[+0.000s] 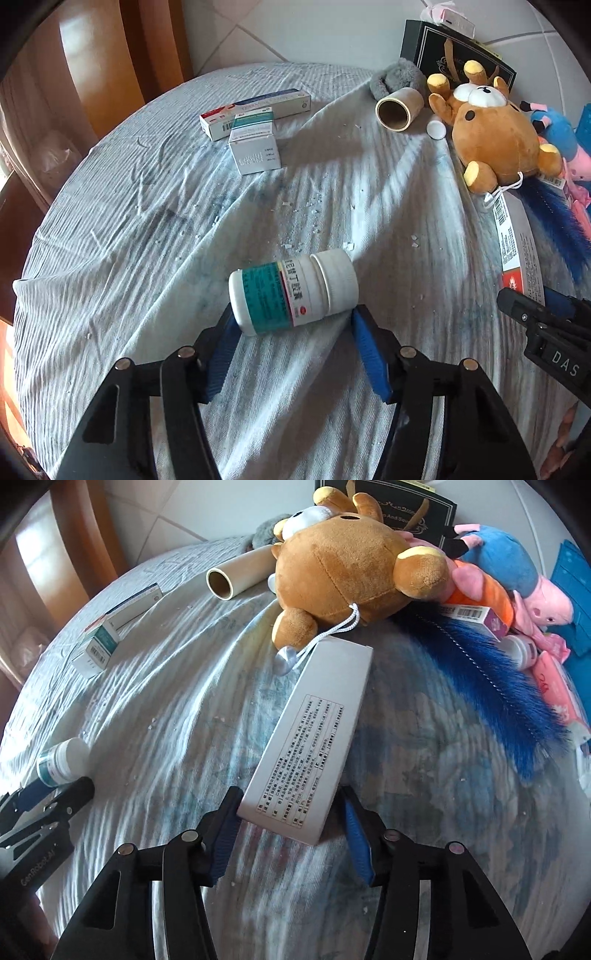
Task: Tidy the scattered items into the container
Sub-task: 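Grasp the white-green pill bottle with the left tool while the right grasps the white box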
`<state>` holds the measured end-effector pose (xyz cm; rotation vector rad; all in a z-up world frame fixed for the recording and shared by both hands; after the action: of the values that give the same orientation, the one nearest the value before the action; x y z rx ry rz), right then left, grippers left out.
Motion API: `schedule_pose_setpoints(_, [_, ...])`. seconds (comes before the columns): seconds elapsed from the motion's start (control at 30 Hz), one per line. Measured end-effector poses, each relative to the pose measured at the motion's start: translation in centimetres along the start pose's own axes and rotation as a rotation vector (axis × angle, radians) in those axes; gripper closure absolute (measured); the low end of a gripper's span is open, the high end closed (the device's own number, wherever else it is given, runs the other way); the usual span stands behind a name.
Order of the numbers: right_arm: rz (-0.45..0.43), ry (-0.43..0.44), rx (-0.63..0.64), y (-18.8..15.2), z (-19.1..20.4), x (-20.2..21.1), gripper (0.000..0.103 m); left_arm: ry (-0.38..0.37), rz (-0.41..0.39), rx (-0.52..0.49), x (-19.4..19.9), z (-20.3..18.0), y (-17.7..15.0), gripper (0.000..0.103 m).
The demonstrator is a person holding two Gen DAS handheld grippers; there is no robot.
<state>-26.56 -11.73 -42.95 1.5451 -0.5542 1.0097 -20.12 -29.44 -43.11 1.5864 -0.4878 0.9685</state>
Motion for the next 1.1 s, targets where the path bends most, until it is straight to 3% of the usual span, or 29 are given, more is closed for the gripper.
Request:
schedule_pose_setpoints(0.13, [-0.032,0.018,-0.042,0.8,-0.3,0.3,0.040,-0.018,-0.036,0.000,1.0,-0.9,0.6,0.043])
schedule_pose_setpoints(0.23, [-0.064,0.027,-0.036,1.5,0.1,0.4,0.041,-0.042,-0.057,-0.018,1.5,-1.9,1.4,0.059])
schedule_pose_setpoints(0.3, [-0.051,0.031,-0.030,0.8,-0.2,0.3,0.052,-0.068,-0.055,-0.018,1.5,-2.7,1.6,0.061])
schedule_pose_setpoints(0.37, [-0.042,0.040,-0.033,-0.1,-0.8,0.9,0.056,-0.072,-0.054,-0.023,1.4,-3.3,1.6,0.061])
schedule_pose_setpoints(0.47, [-0.023,-0.019,0.004,-2.3,-3.2,1.7,0.061,-0.085,-0.015,-0.026,0.8,-3.7,0.2,0.061])
schedule_pose_setpoints(0.6, [-0.021,-0.009,-0.018,-3.1,-5.2,2.6,0.049,-0.085,-0.019,-0.024,0.9,-3.0,-0.8,0.059])
schedule_pose_setpoints(0.7, [-0.075,0.020,-0.017,-2.4,-5.0,3.8,0.032,-0.104,-0.018,-0.012,1.1,-2.4,-0.9,0.058])
schedule_pose_setpoints(0.77, [-0.105,0.040,-0.010,-1.9,-4.4,4.3,0.027,-0.105,-0.013,-0.003,1.1,-2.2,-0.8,0.058])
schedule_pose_setpoints(0.93, [-0.099,0.048,-0.009,-1.6,-3.9,3.5,0.027,-0.123,-0.082,0.000,2.9,-2.4,1.9,0.057])
schedule_pose_setpoints(1.03, [-0.108,0.050,-0.017,-0.8,-4.1,3.5,0.026,-0.077,-0.073,-0.050,1.8,-2.9,3.2,0.042])
schedule_pose_setpoints(1.1, [-0.113,0.048,-0.013,-0.3,-3.9,3.3,0.026,-0.051,-0.040,-0.061,0.1,-3.1,3.2,0.042])
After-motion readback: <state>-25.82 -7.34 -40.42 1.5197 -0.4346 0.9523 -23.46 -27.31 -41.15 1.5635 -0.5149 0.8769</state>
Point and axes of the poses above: each gripper's, at about its wrist camera, not at the fingertips, and x roughly against the way its jaws point, z to its left, y to its top, the point moved 10 cm from there along -x, roughly the way its jaws point, and after that the axes turned 6 degrees about -z, right-handed, at the moved point
